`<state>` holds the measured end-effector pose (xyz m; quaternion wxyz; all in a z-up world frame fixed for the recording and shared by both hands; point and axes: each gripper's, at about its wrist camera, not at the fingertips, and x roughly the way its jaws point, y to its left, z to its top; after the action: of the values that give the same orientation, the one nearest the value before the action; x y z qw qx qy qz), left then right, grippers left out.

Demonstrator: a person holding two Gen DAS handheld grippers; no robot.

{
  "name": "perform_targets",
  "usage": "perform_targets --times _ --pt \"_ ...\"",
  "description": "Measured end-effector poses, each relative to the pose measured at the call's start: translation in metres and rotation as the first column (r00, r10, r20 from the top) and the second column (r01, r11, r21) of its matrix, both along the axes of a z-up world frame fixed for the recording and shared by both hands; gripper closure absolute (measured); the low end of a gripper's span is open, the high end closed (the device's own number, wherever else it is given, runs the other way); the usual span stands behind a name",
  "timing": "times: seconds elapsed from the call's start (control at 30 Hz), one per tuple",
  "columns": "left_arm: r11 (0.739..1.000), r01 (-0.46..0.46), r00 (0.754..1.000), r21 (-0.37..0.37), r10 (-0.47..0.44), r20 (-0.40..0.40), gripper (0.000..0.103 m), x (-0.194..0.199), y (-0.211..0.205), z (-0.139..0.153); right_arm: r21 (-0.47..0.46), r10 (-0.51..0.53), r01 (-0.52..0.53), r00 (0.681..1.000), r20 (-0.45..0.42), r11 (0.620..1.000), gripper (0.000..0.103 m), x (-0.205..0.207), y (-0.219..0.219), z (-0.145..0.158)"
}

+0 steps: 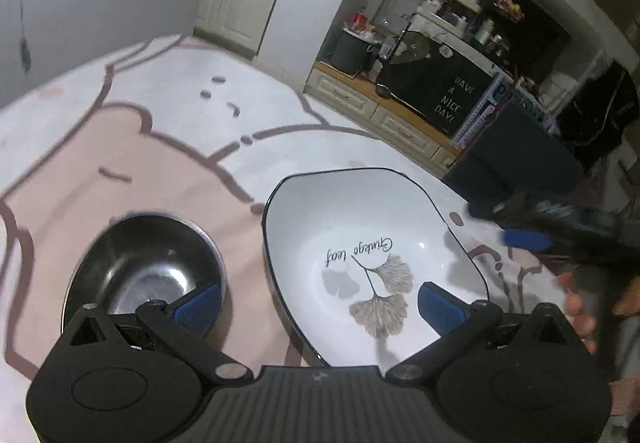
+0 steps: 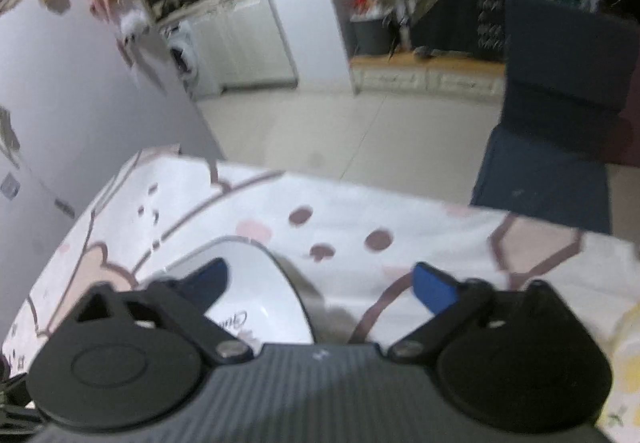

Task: Organize plates and bowls
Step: 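Reach both tools to the white Ginkgo leaf plate and close on its rim, then lift the white plate off the table with both tools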

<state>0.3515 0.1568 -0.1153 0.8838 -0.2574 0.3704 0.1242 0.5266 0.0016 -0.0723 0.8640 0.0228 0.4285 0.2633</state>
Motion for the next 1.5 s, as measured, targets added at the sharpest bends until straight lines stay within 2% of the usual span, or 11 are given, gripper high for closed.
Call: perform_targets --times 0.07,0.2,0.3,0.37,0.5,0.67,0.87,0.93,1.03,1.27,1.5 --pt "1.0 0.002 1.0 -0.024 -0.002 0.01 0.0 -0.003 0.003 -0.003 -0.023 0.036 -0.037 0.999 -0.029 0.999 0.034 0.008 0.012 -0.01" --pt "1.0 0.004 0.999 0.003 -0.004 0.041 0.0 -0.006 0.005 -0.004 -0.09 0.047 -0.054 0.996 -0.078 0.994 0.048 0.019 0.032 -0.031" --pt "0.999 0.002 1.0 -0.045 -0.001 0.028 0.001 -0.004 0.009 -0.007 -0.141 0.072 -0.086 0.992 -0.105 0.986 0.064 0.025 0.055 -0.036" --pt "0.999 -0.001 1.0 -0.05 0.003 0.028 0.005 -0.003 0.012 -0.008 -0.127 0.087 -0.101 0.99 -0.115 0.987 0.075 0.023 0.061 -0.036" --pt "0.999 -0.007 1.0 -0.043 0.008 0.015 0.022 0.001 0.019 -0.01 -0.163 0.084 -0.101 0.991 -0.108 0.981 0.081 0.02 0.063 -0.036" --pt "0.998 0.038 0.999 -0.05 -0.037 0.009 0.043 0.009 0.02 -0.015 -0.157 0.077 -0.098 0.988 -0.132 0.983 0.09 0.007 0.035 -0.032" --pt "0.995 0.096 0.995 -0.038 -0.097 -0.024 0.06 0.031 0.022 -0.02 -0.034 0.046 -0.053 0.981 -0.188 0.998 0.093 -0.003 -0.002 -0.038" --pt "0.993 0.111 0.993 -0.034 -0.112 -0.041 0.07 0.038 0.025 -0.022 0.017 0.037 -0.034 0.977 -0.208 0.999 0.093 -0.002 -0.008 -0.043" --pt "0.99 0.137 0.989 -0.025 -0.138 -0.054 0.072 0.047 0.027 -0.022 0.069 0.03 -0.015 0.973 -0.231 0.998 0.093 0.001 -0.013 -0.051" --pt "0.987 0.149 0.988 -0.052 -0.151 -0.033 0.073 0.037 0.041 -0.011 0.1 0.033 -0.009 0.971 -0.237 0.995 0.093 0.001 -0.018 -0.058" --pt "0.984 0.163 0.984 -0.079 -0.155 0.092 0.071 0.033 0.045 0.031 0.121 0.028 0.002 0.968 -0.25 0.993 0.093 0.0 -0.028 -0.057"
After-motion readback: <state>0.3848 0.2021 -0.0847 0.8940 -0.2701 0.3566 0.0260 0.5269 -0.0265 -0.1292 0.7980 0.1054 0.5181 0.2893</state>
